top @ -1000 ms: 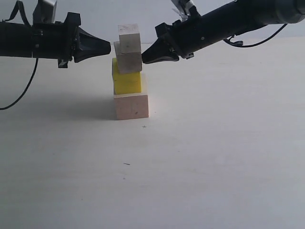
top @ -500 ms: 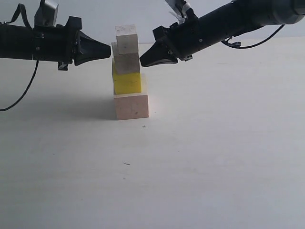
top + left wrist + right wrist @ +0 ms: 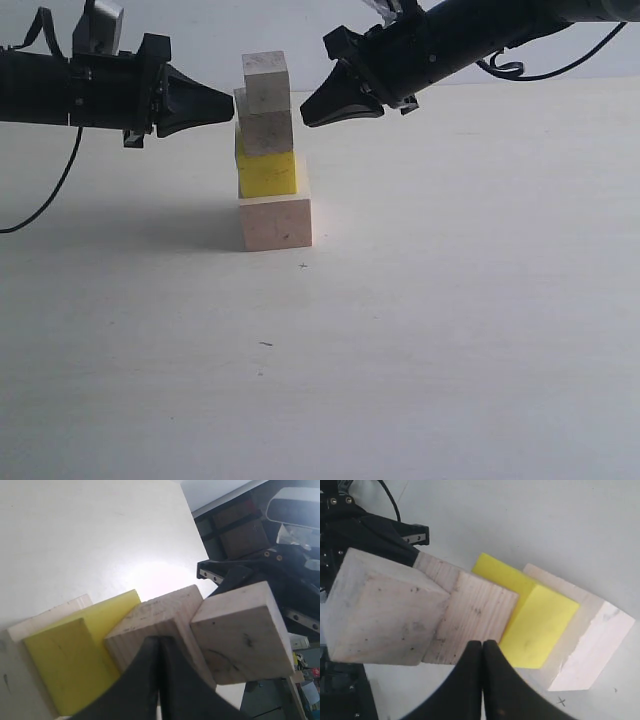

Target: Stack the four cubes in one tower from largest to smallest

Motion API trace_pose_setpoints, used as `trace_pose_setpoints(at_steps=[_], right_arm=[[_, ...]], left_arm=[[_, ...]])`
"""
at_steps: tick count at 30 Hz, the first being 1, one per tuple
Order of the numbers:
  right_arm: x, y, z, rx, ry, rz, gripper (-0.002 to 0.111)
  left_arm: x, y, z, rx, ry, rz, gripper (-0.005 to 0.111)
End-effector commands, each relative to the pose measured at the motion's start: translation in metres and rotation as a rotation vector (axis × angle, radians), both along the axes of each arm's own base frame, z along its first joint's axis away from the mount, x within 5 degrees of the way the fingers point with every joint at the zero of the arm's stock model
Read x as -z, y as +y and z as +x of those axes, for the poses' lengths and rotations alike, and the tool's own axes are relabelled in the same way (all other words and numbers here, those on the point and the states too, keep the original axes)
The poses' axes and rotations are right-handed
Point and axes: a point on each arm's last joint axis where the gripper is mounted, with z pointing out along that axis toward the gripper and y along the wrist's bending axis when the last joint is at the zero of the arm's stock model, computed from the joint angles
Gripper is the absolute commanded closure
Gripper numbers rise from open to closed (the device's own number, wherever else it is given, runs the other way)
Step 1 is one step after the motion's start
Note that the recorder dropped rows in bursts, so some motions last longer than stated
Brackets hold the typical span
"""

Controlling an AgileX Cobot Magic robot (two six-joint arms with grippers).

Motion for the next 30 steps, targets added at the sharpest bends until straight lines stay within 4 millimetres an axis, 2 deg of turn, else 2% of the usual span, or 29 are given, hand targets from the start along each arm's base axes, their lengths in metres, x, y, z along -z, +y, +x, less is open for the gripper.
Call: trace_pose_setpoints(at_steps=[1,5,11,30], right_arm=[[-0.005,-0.001,-0.001,0.000,0.013,0.000,0.108],[-0.006,-0.001,-0.002,-0.003,0.016,0.002,0.108],[-0.006,0.011,-0.007,-0.031,0.016,0.003,0.108],[-0.004,0.012,-0.008,-0.040,0.003,-0.024,0.108]], left_arm=[[-0.003,0.000,0.000,0.003,-0.003,-0.014,0.107],[-0.003,0.000,0.001,0.001,-0.003,-0.014,0.107],[-0.002,0.000,0.001,-0.006,-0.002,-0.008,0.107],[-0.002,0.000,0.001,0.002,-0.001,-0.014,0.107]])
